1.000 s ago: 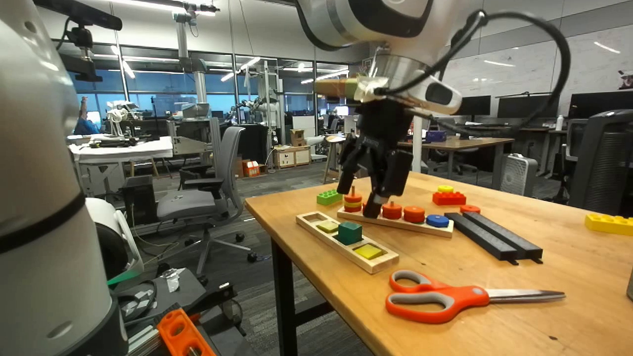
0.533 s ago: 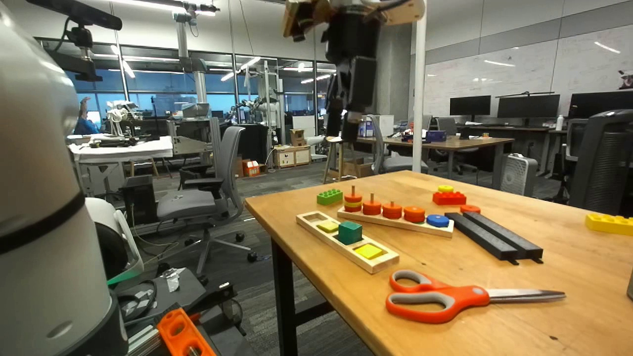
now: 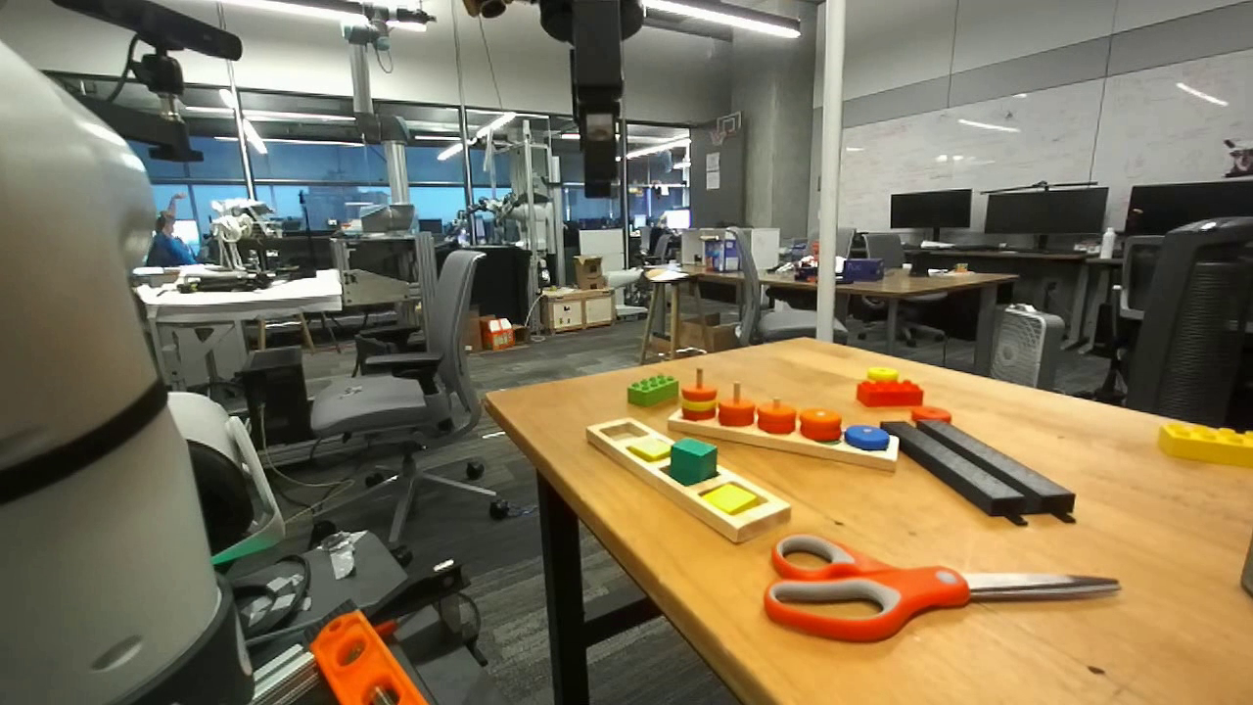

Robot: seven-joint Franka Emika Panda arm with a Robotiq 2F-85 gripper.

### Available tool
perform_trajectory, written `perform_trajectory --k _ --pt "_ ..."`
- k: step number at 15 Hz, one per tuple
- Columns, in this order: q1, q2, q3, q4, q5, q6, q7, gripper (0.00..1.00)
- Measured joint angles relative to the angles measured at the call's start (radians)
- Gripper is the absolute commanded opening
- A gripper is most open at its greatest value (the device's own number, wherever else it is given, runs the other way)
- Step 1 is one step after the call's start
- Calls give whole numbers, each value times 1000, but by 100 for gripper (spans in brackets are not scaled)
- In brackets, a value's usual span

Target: Put the green block on the square compartment on the box

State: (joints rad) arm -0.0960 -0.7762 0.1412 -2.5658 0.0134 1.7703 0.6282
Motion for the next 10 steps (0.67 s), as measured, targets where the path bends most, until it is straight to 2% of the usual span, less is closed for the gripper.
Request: perform_trajectory --k 3,10 --pt "4 -61 5 -36 -5 -18 -53 100" --pt "48 -133 -32 -71 -10 -66 -388 100"
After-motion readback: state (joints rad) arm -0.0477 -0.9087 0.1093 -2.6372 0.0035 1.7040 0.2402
